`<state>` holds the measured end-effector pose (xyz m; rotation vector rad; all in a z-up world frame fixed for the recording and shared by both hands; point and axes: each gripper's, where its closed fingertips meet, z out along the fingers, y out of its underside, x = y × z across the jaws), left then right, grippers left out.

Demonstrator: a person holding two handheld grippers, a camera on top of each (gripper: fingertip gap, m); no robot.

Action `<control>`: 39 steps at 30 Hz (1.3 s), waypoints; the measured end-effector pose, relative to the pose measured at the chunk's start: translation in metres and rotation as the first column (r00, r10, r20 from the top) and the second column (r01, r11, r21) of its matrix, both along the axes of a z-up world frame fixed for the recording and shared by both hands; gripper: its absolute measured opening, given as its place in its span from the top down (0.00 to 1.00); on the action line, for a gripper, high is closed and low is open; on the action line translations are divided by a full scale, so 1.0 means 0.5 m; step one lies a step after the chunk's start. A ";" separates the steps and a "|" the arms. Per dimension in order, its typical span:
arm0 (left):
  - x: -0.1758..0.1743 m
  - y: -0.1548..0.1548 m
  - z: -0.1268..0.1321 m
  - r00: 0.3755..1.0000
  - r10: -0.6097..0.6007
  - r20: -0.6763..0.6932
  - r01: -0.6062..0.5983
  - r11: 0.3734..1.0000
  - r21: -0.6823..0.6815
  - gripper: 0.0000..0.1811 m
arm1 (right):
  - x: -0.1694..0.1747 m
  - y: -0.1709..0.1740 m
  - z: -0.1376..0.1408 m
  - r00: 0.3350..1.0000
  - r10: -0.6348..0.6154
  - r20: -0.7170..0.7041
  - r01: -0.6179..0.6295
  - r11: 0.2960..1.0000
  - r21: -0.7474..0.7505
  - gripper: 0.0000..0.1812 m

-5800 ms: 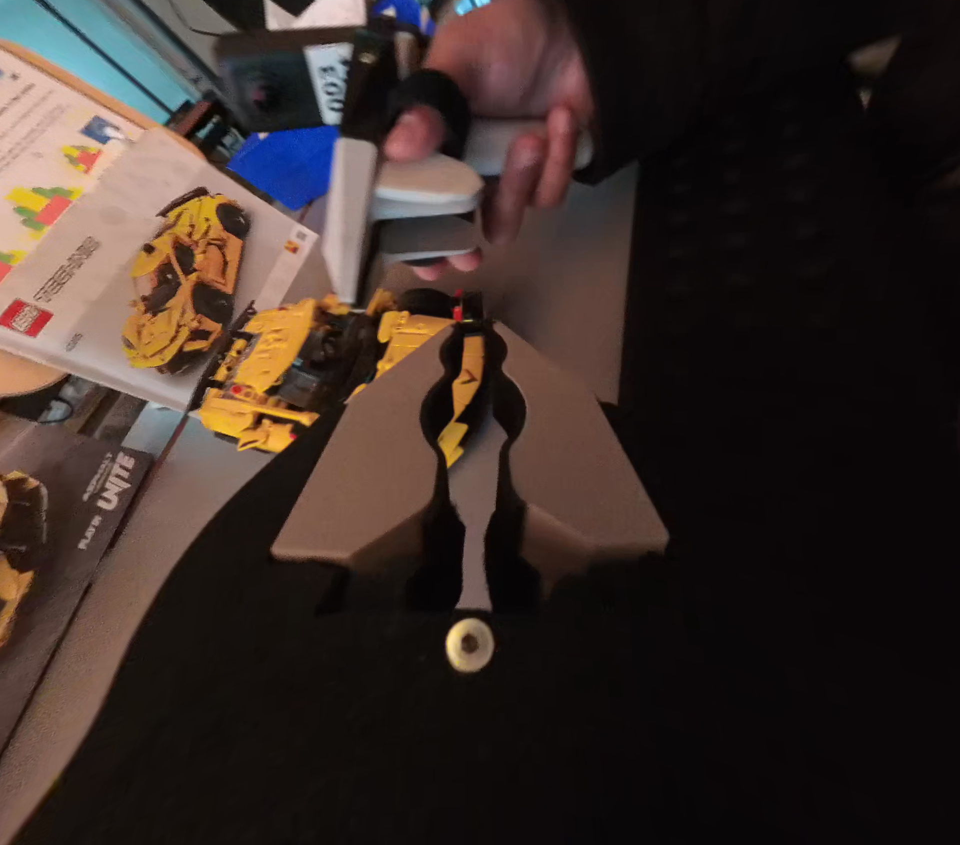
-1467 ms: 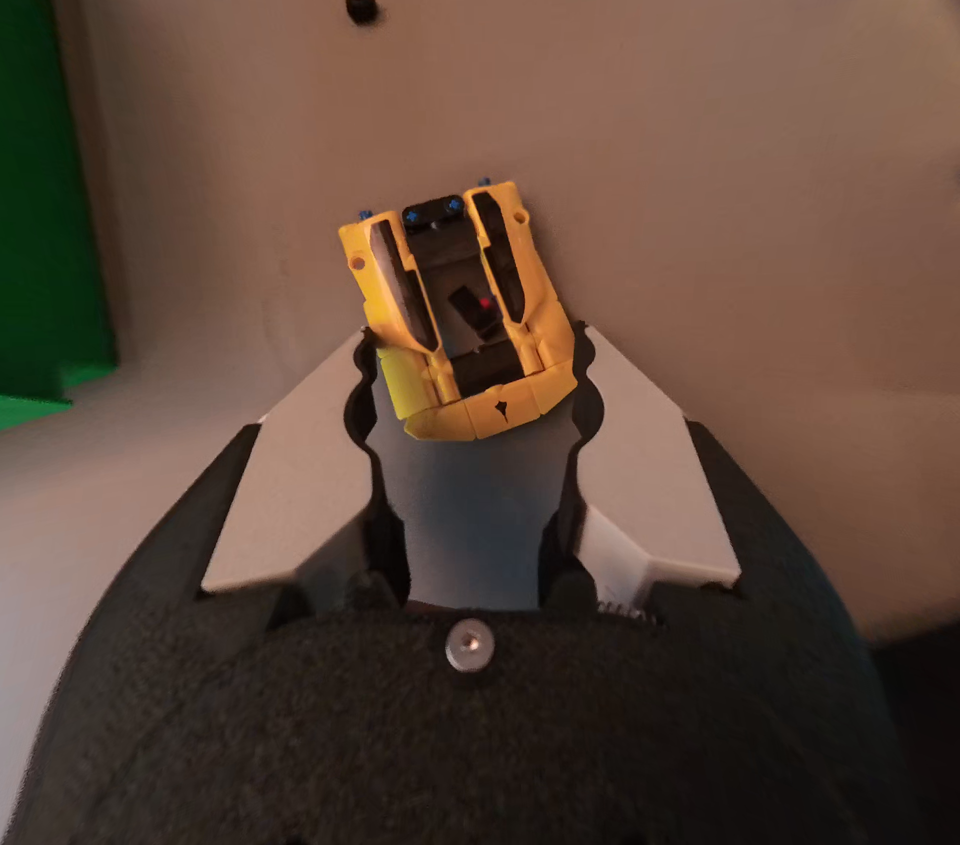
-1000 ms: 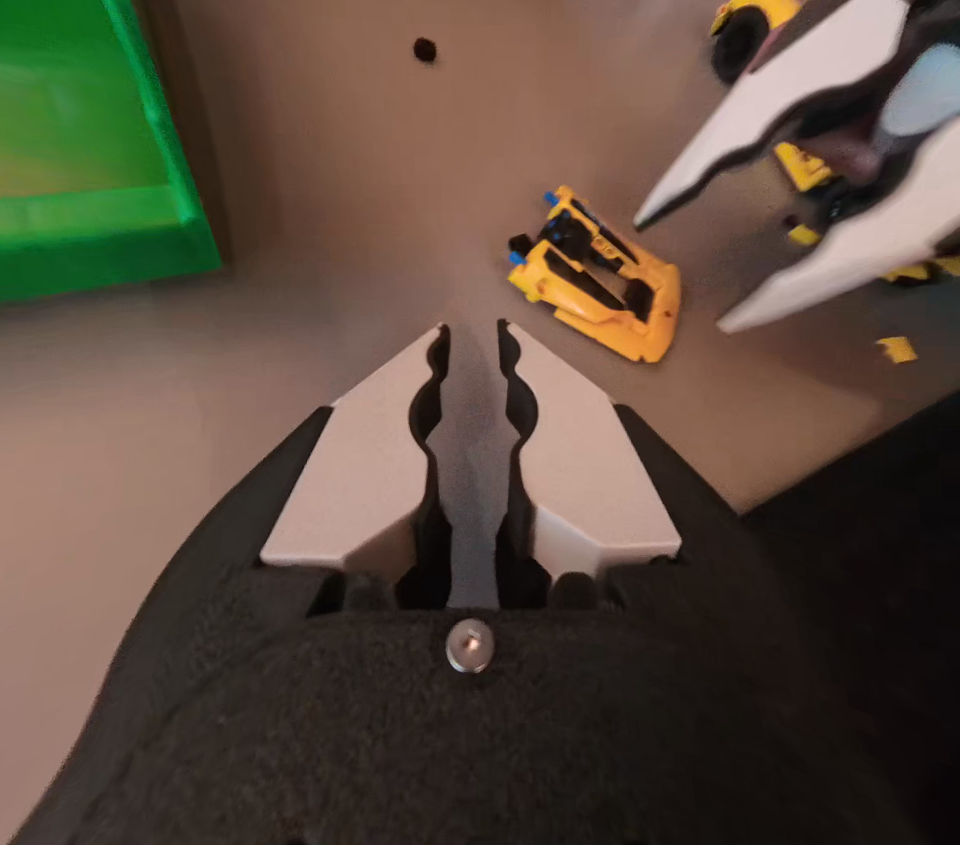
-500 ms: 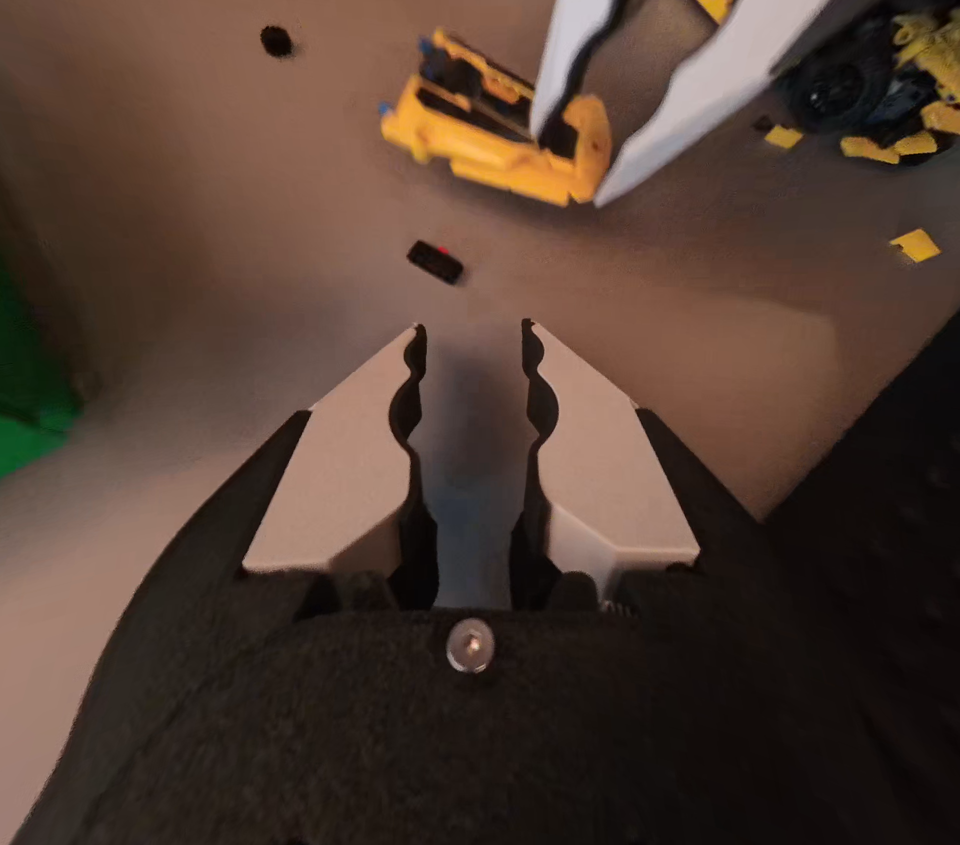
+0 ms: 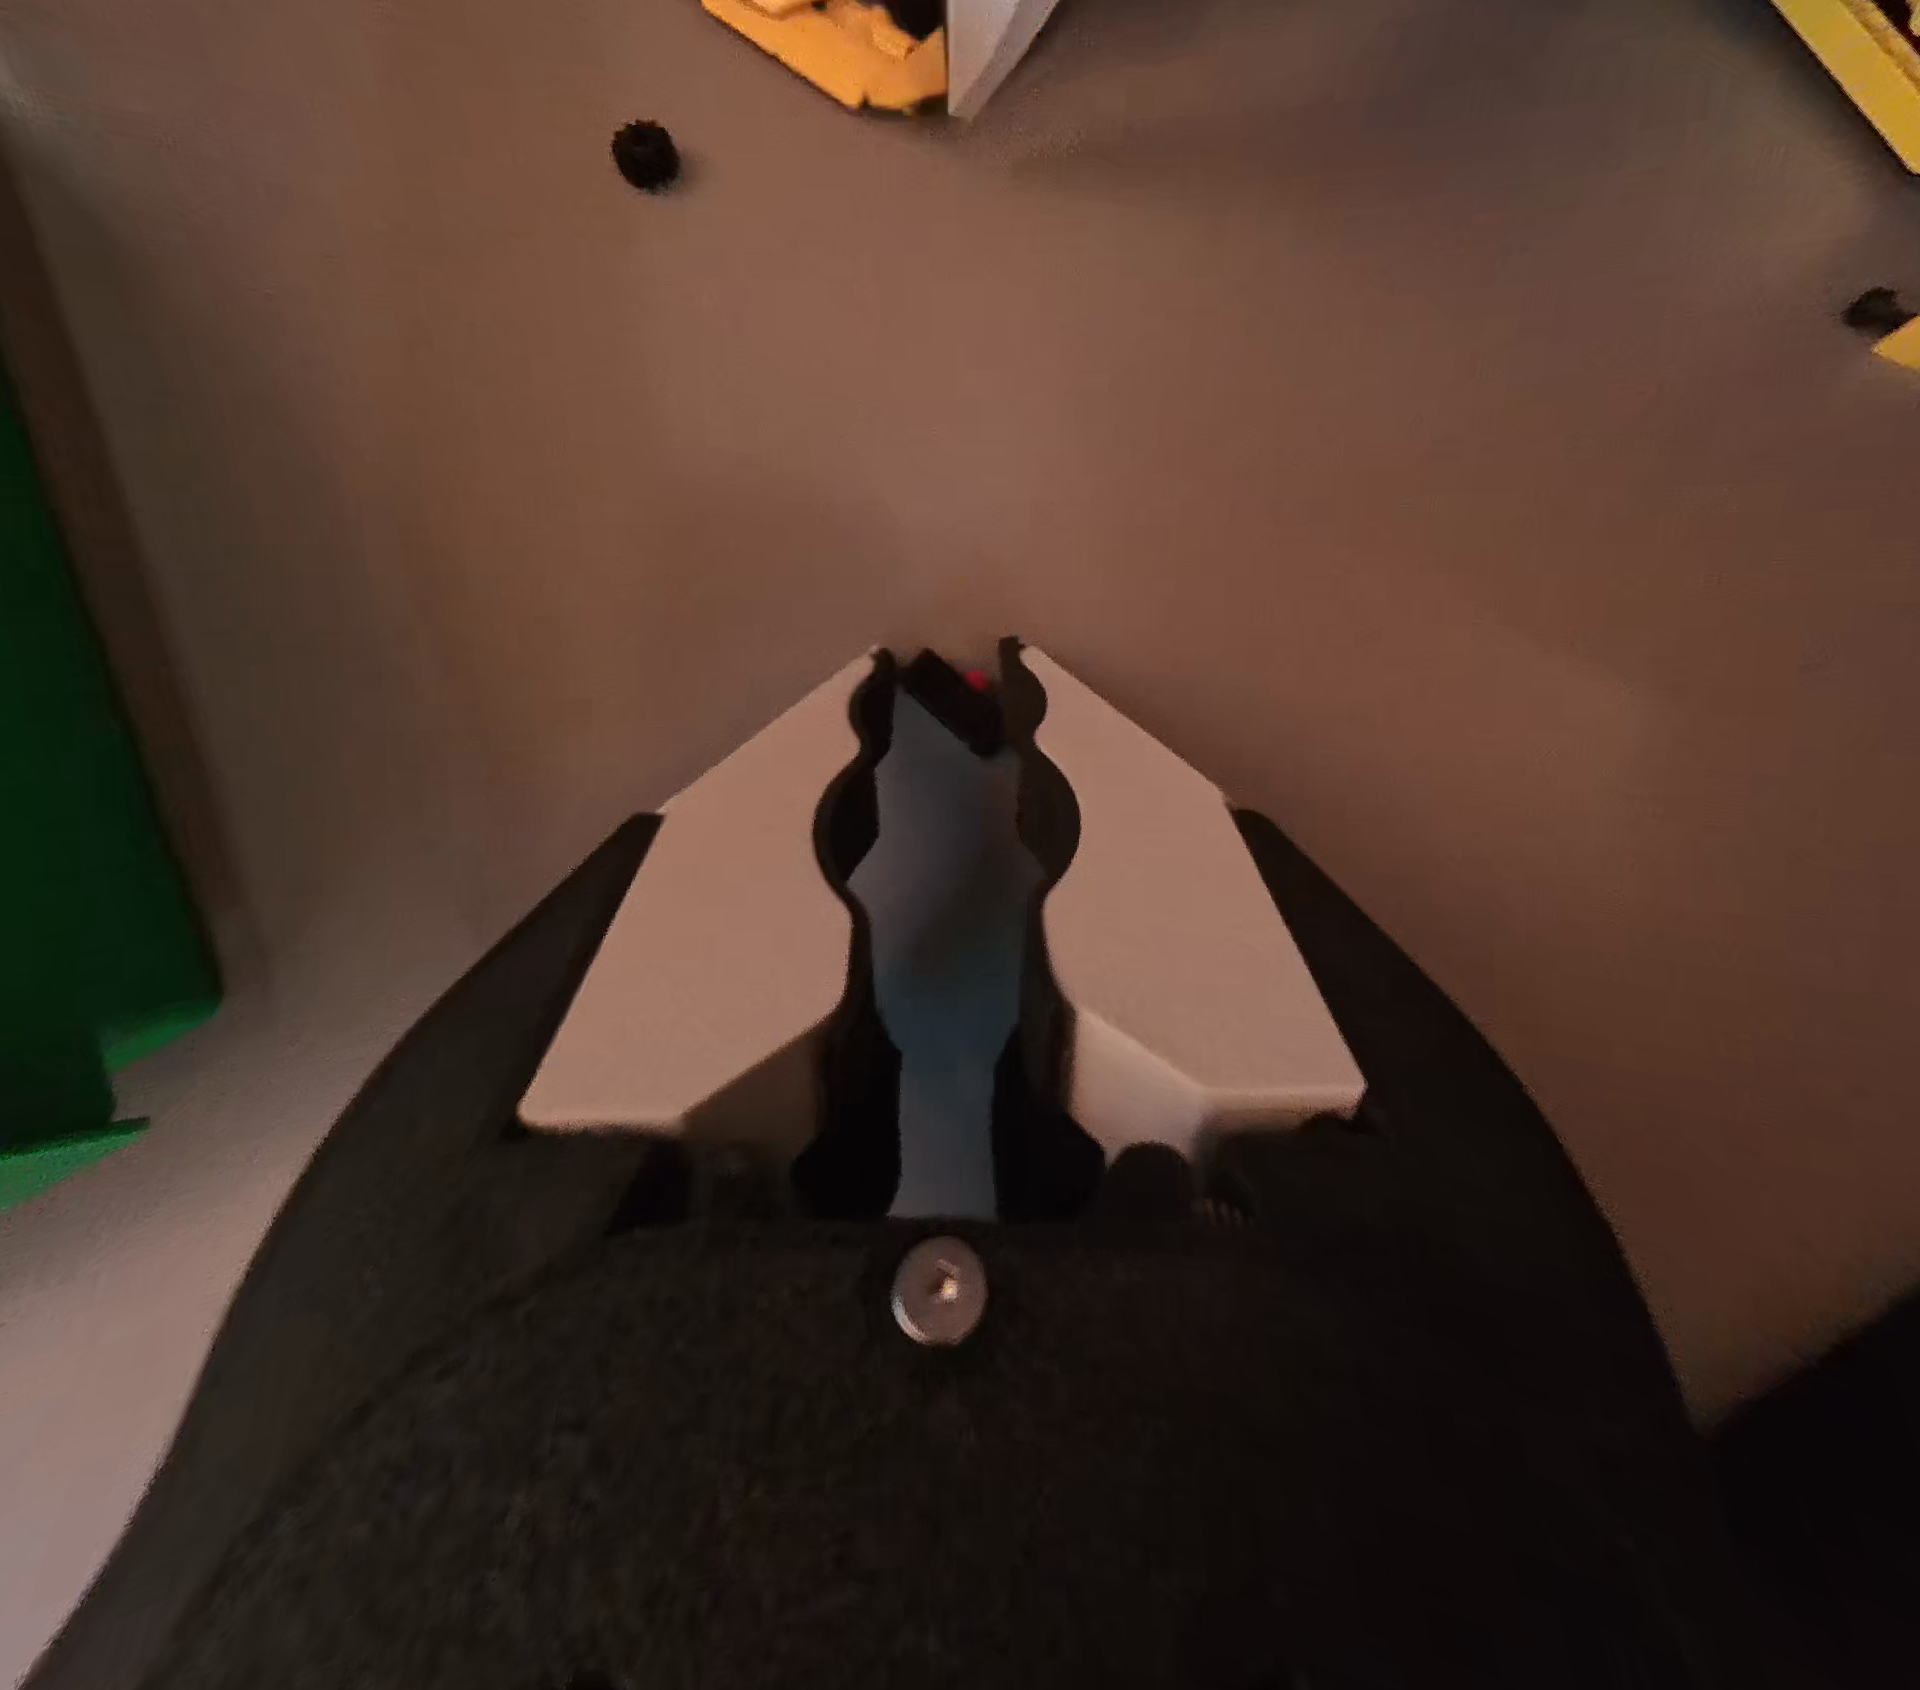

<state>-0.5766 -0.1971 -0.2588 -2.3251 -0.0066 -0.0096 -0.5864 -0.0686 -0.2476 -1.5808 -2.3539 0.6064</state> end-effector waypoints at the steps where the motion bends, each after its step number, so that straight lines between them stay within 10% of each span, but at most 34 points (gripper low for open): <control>1: 0.003 0.001 0.000 1.000 -0.004 -0.007 0.004 1.000 0.002 0.92 | 0.011 -0.011 0.016 1.000 -0.003 -0.018 0.003 1.000 -0.009 0.76; 7: 0.011 -0.002 0.002 0.998 -0.019 -0.061 0.020 1.000 0.012 0.96 | 0.139 -0.168 0.090 0.999 -0.025 -0.047 0.011 0.958 -0.288 0.76; 15: 0.094 -0.015 0.143 0.936 -0.103 0.338 0.014 0.967 0.255 0.96 | 0.285 -0.284 0.179 0.934 -0.012 -0.358 -0.106 0.946 -0.307 0.81; 25: 0.325 0.017 0.322 0.567 -0.394 0.723 -0.012 0.874 0.486 0.96 | 0.375 -0.257 0.257 0.663 -0.142 -0.735 0.075 0.989 -0.124 0.76; 39: 0.518 0.108 0.267 0.493 -0.409 0.767 0.039 0.892 0.451 0.96 | 0.525 -0.179 0.195 0.684 -0.174 -0.709 0.153 0.984 -0.095 0.99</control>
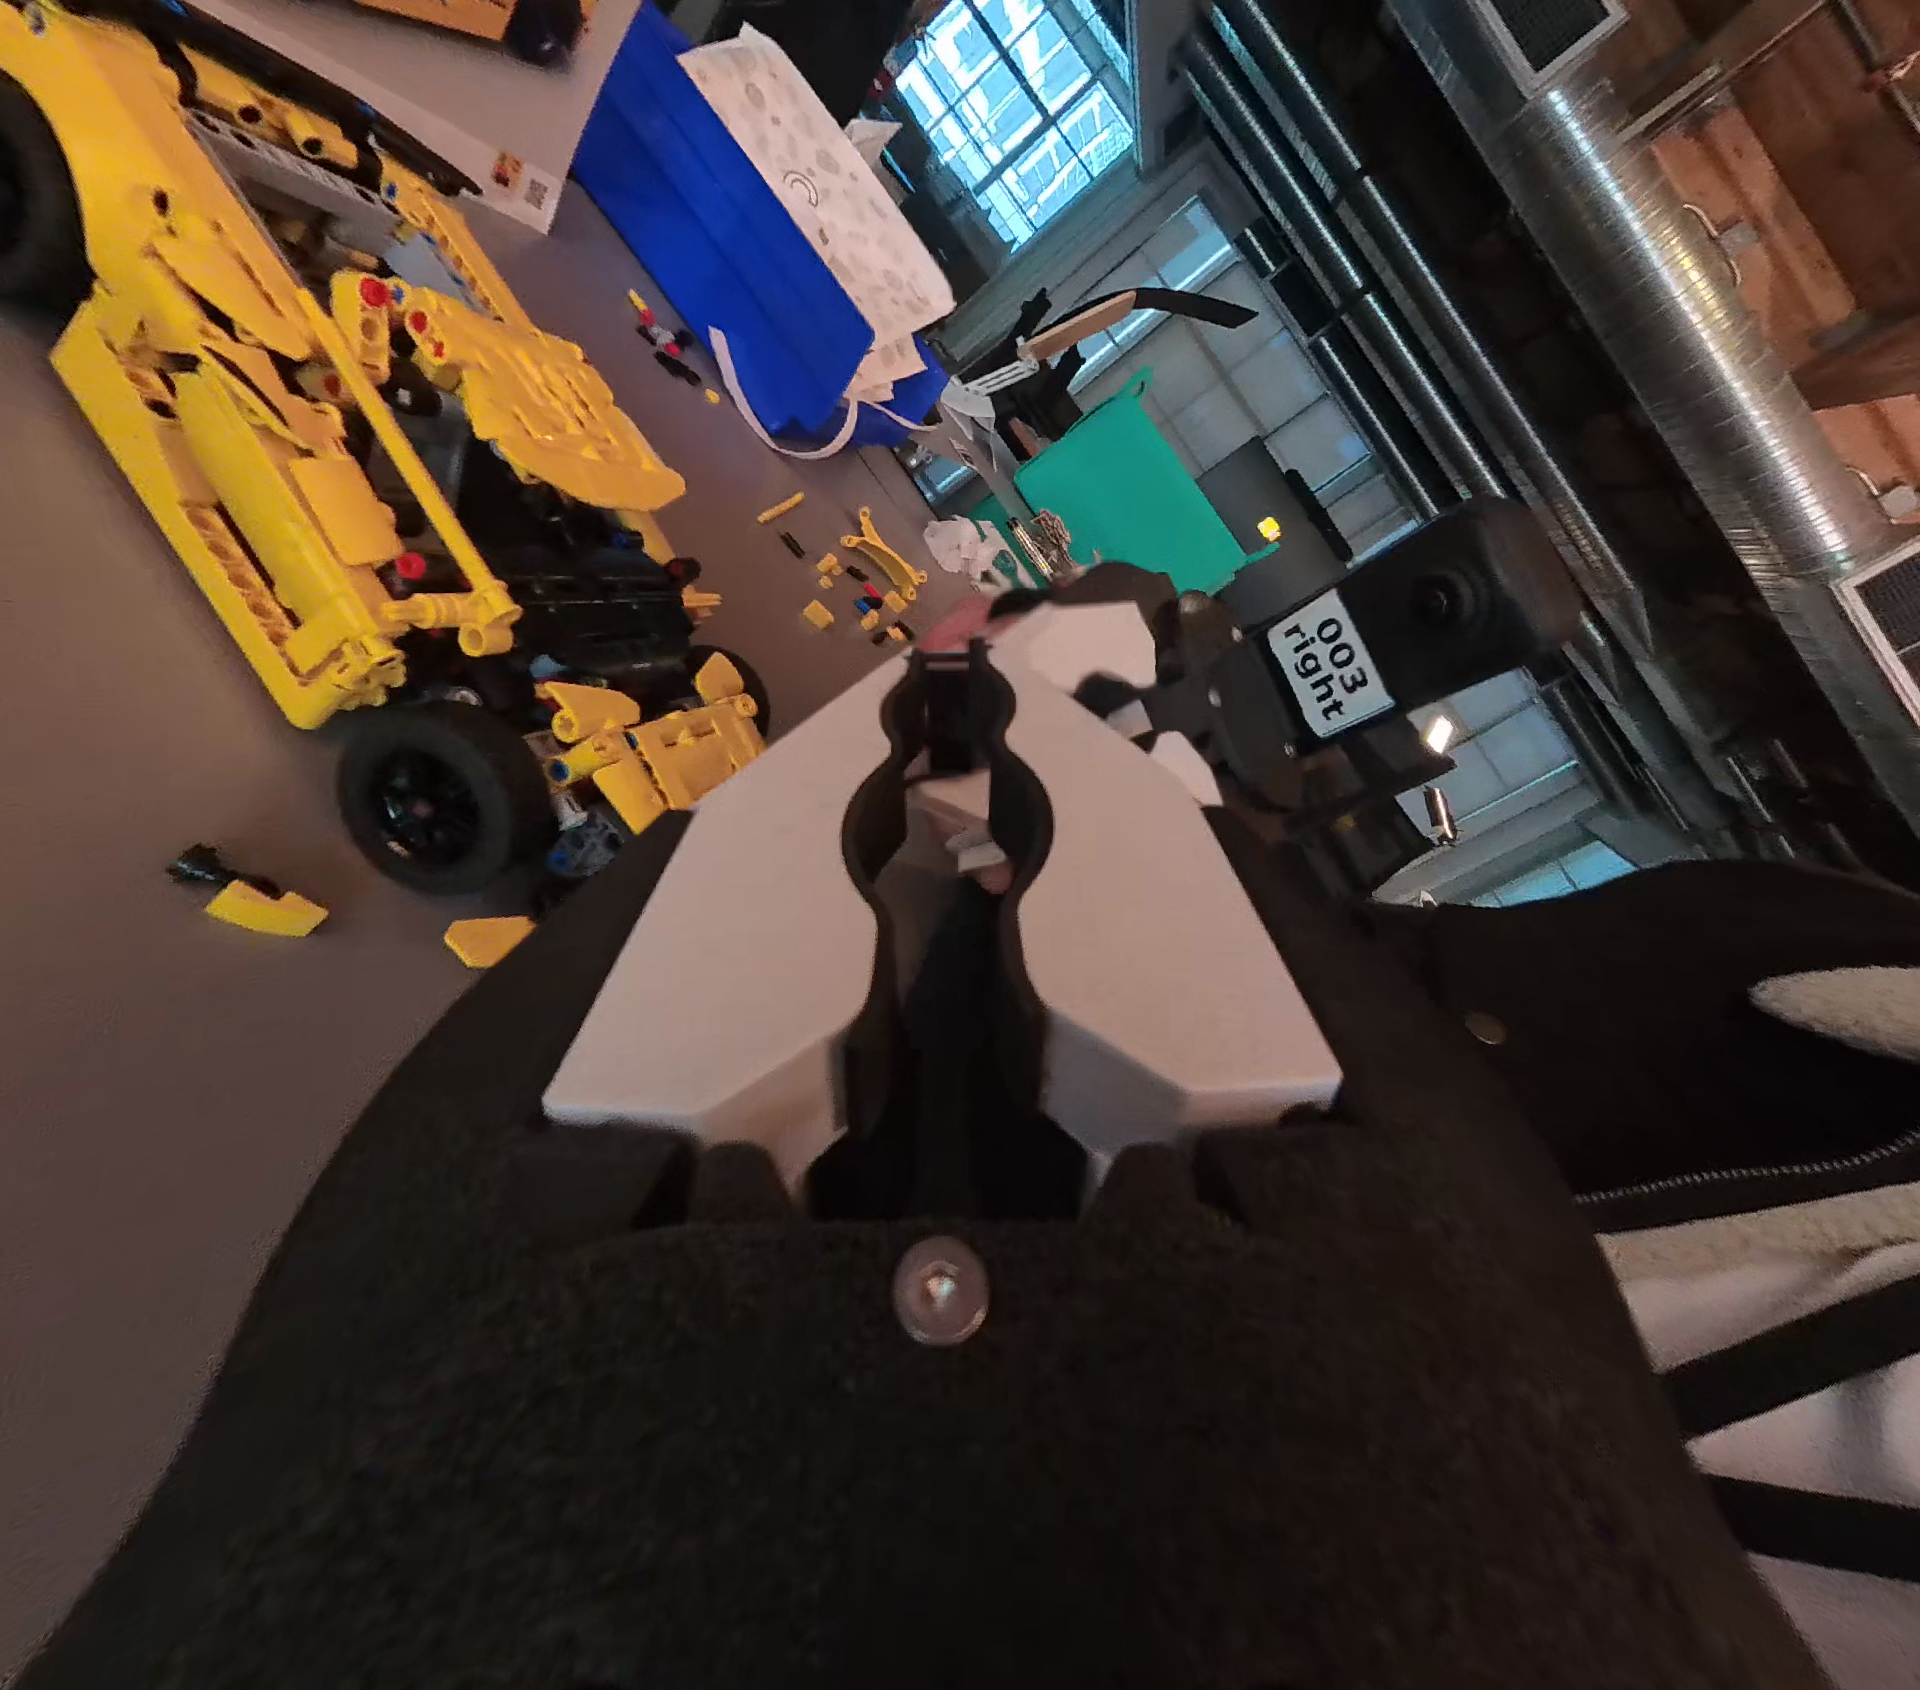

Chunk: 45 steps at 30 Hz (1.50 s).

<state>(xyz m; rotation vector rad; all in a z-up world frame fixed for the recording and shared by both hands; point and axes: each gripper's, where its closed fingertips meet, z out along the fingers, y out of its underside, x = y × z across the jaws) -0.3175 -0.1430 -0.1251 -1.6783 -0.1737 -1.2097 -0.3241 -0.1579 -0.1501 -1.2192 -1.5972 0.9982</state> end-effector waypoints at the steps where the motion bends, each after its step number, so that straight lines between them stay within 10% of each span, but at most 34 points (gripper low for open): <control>1: 0.001 0.001 -0.006 1.000 -0.002 -0.006 0.002 1.000 -0.005 0.96 | 0.003 0.006 -0.005 1.000 -0.010 -0.007 0.010 1.000 0.004 1.00; 5: 0.002 0.000 -0.028 1.000 -0.013 0.002 0.013 1.000 -0.007 0.96 | 0.004 0.006 -0.010 1.000 -0.010 -0.004 0.009 0.997 -0.080 1.00; 9: -0.012 0.006 -0.043 0.999 0.027 0.028 -0.026 1.000 -0.006 0.96 | -0.008 -0.006 -0.028 1.000 0.019 0.020 -0.016 0.988 -0.157 0.78; 12: 0.000 0.011 -0.051 0.998 0.023 0.064 -0.023 1.000 -0.004 0.96 | -0.022 0.020 -0.046 0.993 -0.097 0.062 0.103 0.991 -0.090 0.83; 19: -0.012 -0.008 -0.026 0.999 -0.018 0.049 0.014 0.996 0.089 0.94 | 0.002 -0.003 -0.019 0.998 0.058 -0.003 -0.058 0.982 -0.178 0.97; 22: -0.007 -0.023 -0.015 0.998 -0.066 -0.017 0.069 0.981 0.182 0.82 | 0.016 -0.032 0.008 0.978 0.199 -0.062 -0.206 0.889 -0.408 0.97; 30: 0.021 -0.054 0.019 0.985 -0.171 -0.004 0.165 0.939 0.302 0.88 | 0.039 -0.060 0.052 0.916 0.355 -0.185 -0.368 0.567 -0.737 0.97; 38: 0.025 -0.058 0.022 0.989 -0.129 -0.067 0.144 0.928 0.344 1.00 | 0.040 -0.065 0.047 0.910 0.375 -0.175 -0.368 0.541 -0.757 0.98; 45: 0.010 -0.051 0.024 0.990 -0.141 0.012 0.130 0.938 0.323 0.90 | 0.045 -0.072 0.049 0.898 0.403 -0.178 -0.379 0.502 -0.778 0.99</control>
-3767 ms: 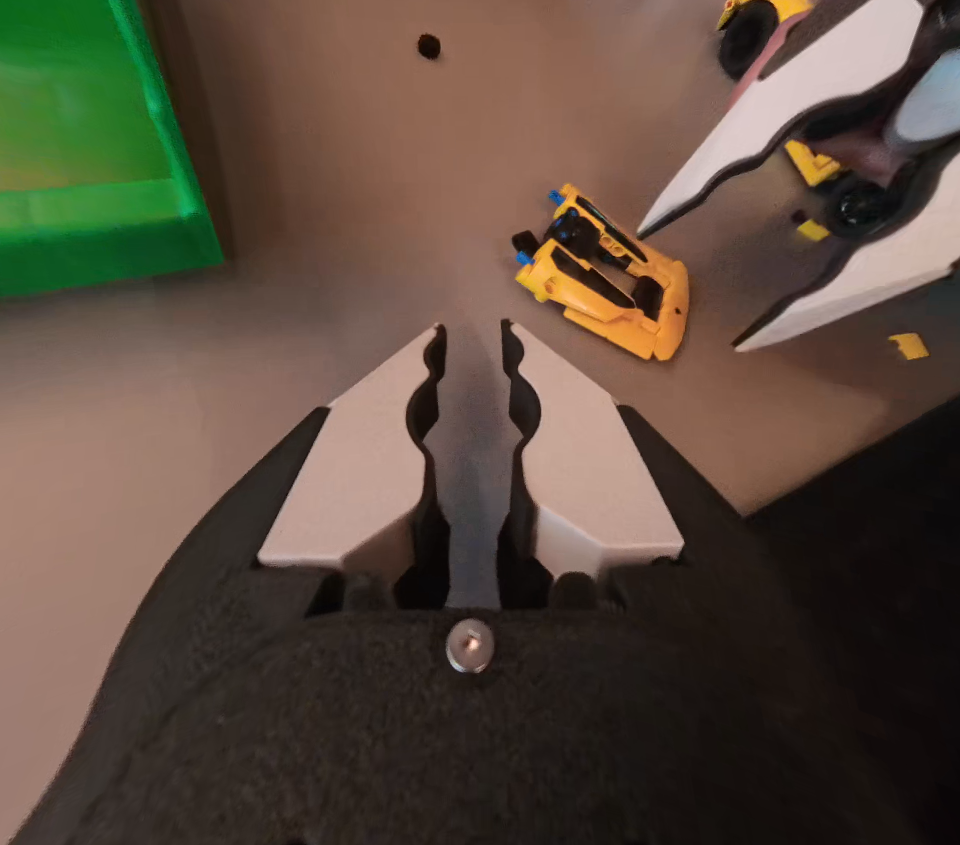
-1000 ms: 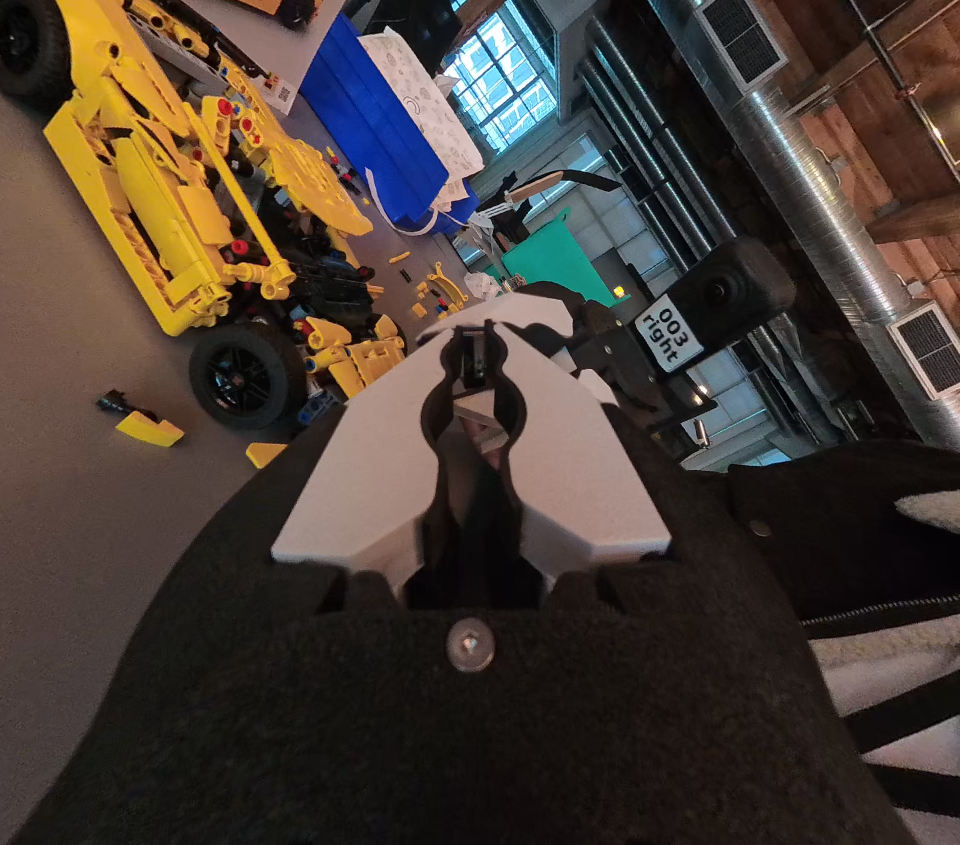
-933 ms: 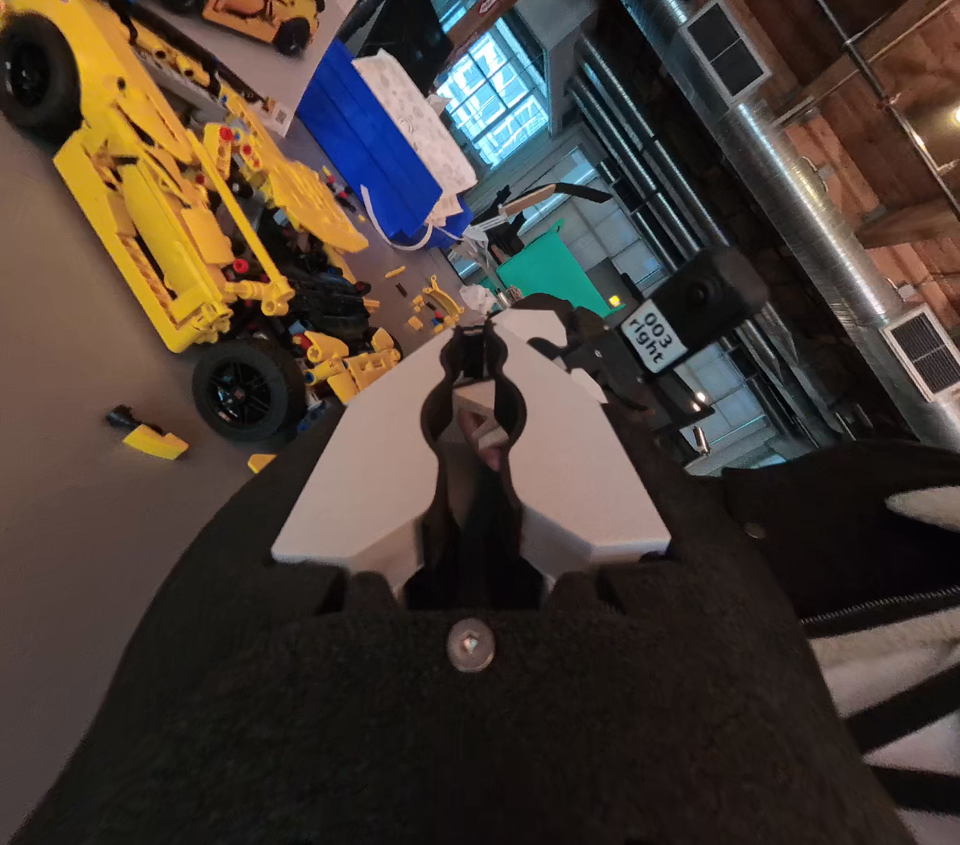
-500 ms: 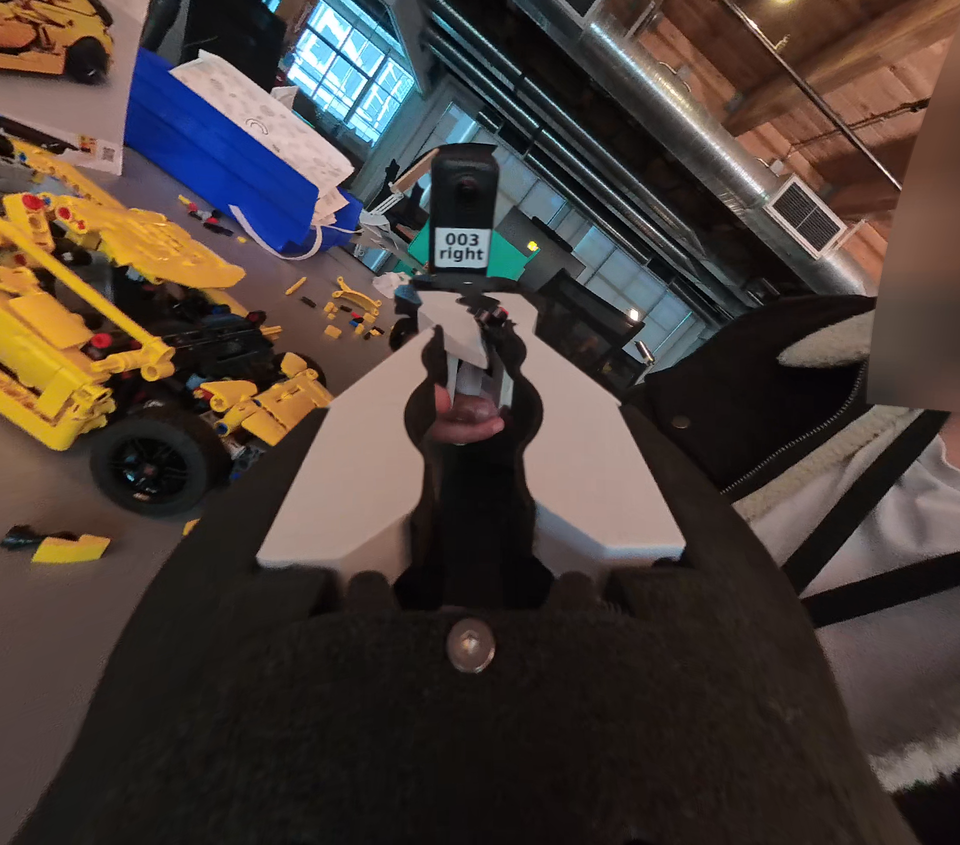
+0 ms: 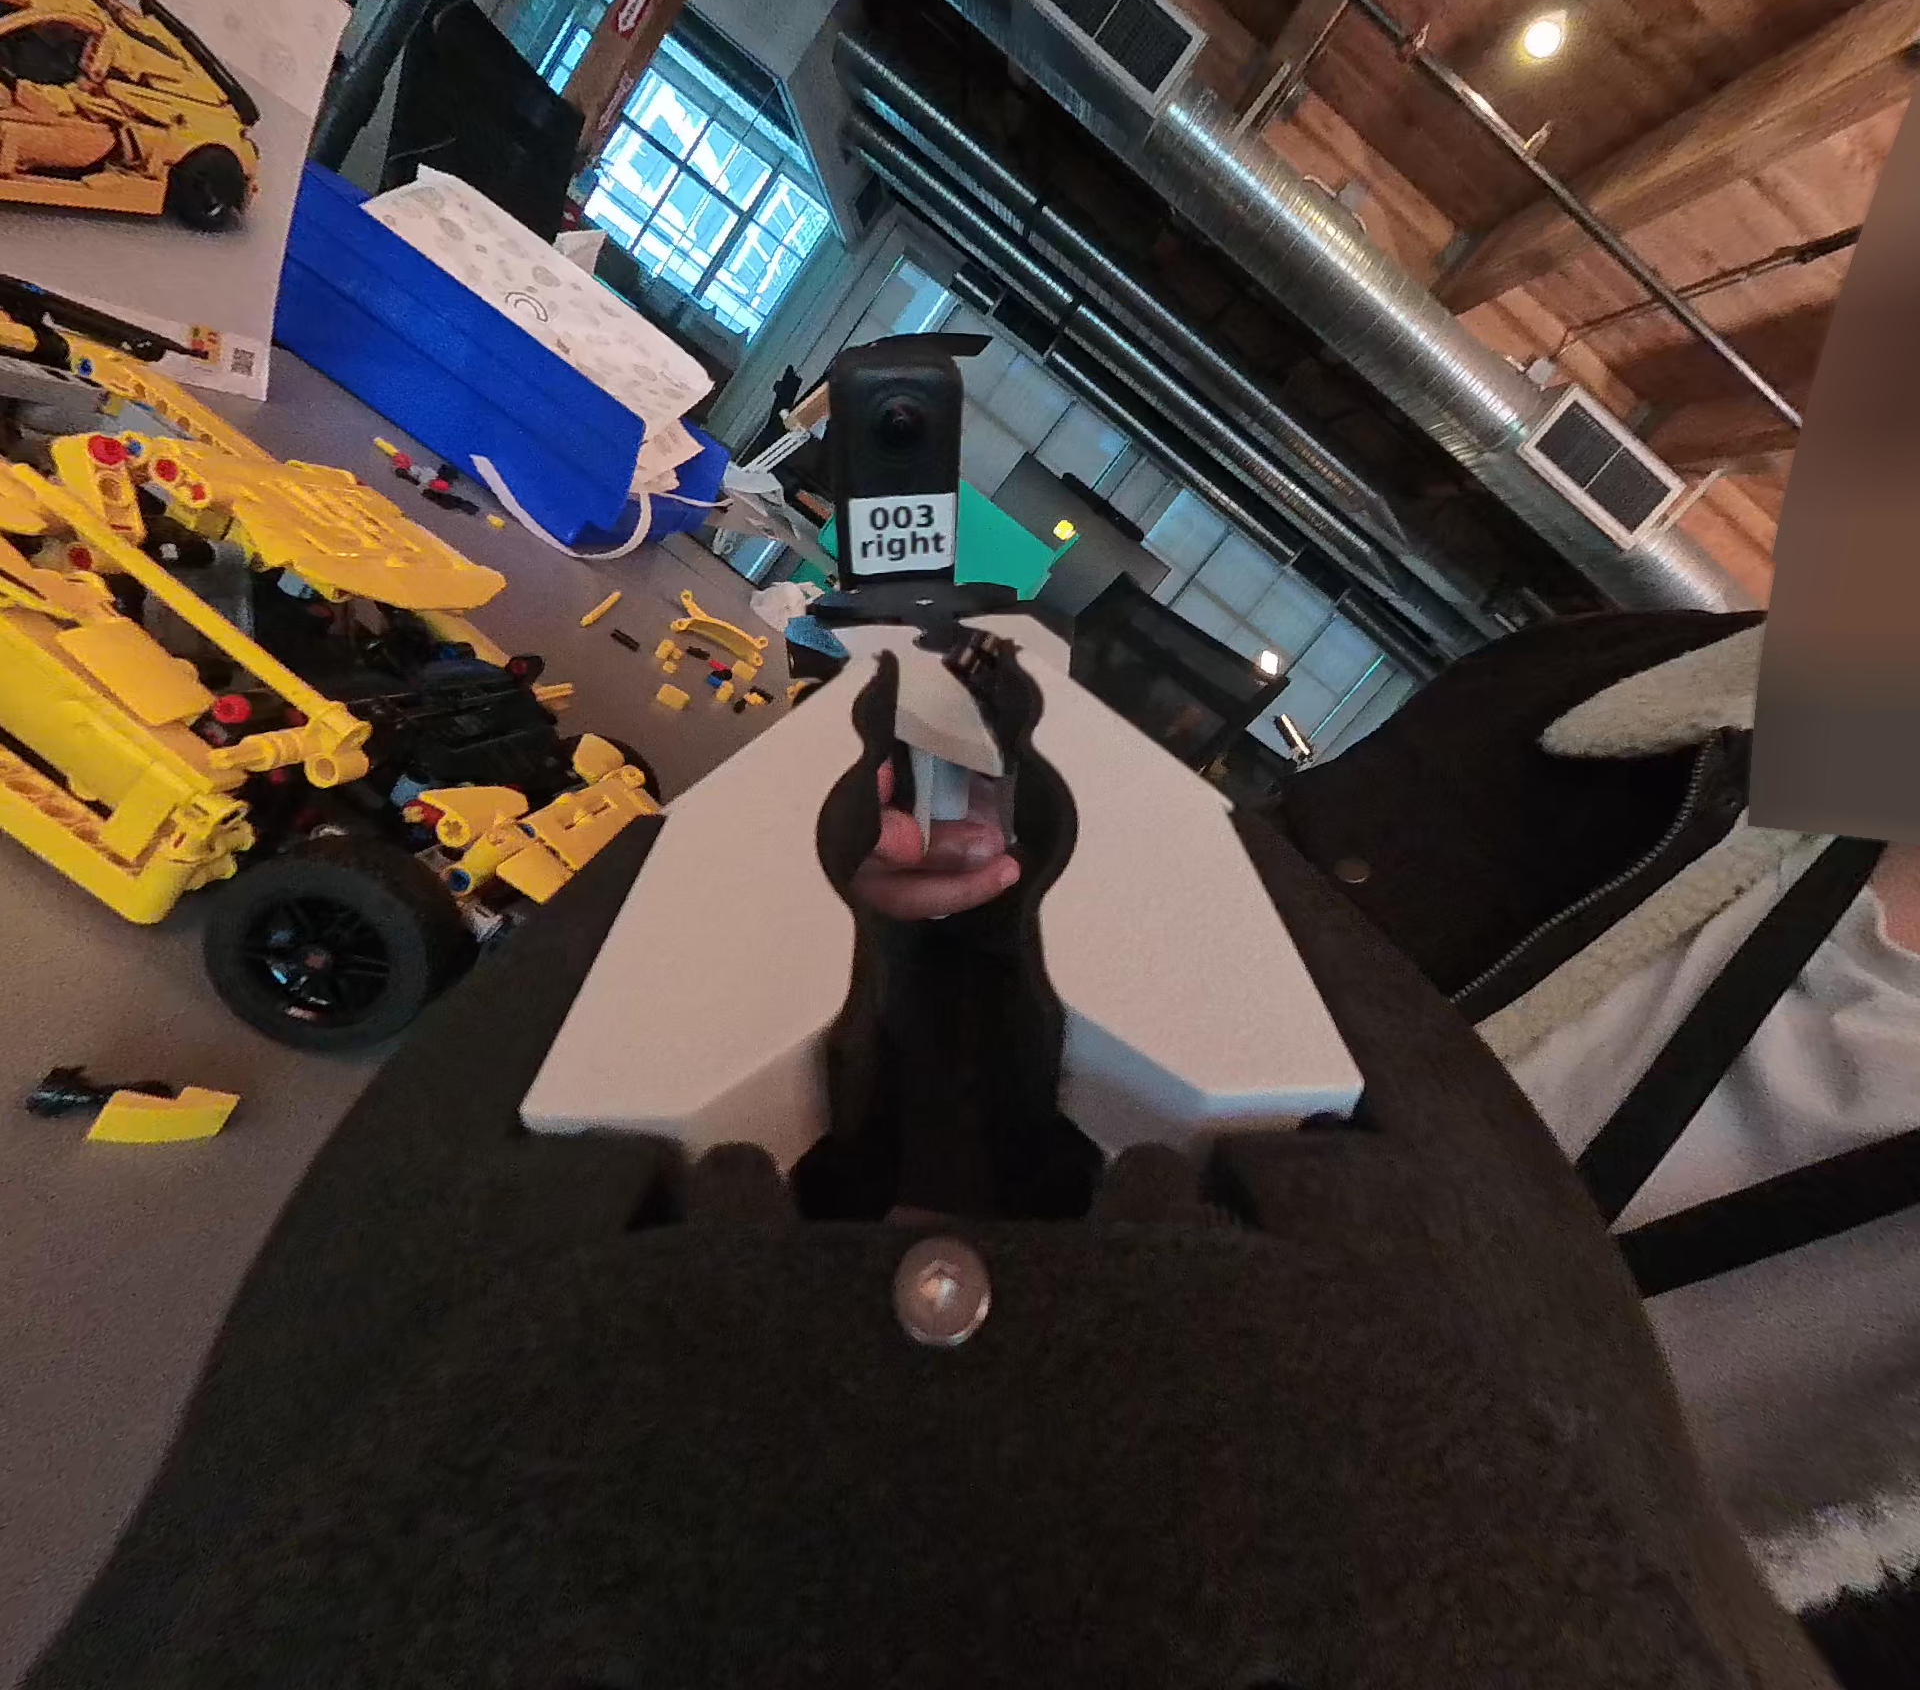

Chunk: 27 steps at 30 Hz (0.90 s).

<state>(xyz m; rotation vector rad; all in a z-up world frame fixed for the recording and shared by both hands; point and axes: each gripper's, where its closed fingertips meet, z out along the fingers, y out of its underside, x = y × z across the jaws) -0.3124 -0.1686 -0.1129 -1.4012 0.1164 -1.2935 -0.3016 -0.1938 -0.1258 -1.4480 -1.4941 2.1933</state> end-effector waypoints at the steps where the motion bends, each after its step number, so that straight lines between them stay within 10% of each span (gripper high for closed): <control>1: 0.003 0.000 -0.001 1.000 0.000 -0.008 0.000 1.000 0.003 0.89 | 0.001 -0.003 -0.001 1.000 0.007 0.001 -0.007 1.000 0.003 0.99; 10: 0.007 -0.001 -0.008 0.997 0.022 -0.078 -0.021 1.000 0.009 0.94 | 0.004 -0.010 -0.034 0.998 0.010 0.054 -0.017 0.989 0.144 1.00; 15: -0.070 0.014 -0.056 0.946 0.191 -0.264 -0.211 0.976 -0.051 0.94 | 0.068 0.133 -0.096 0.952 -0.297 0.073 0.206 0.801 0.562 0.96; 27: -0.023 0.021 -0.099 0.853 0.166 -0.494 -0.198 0.980 -0.014 0.93 | 0.102 0.040 -0.264 0.962 -0.116 0.247 -0.157 0.506 0.848 0.86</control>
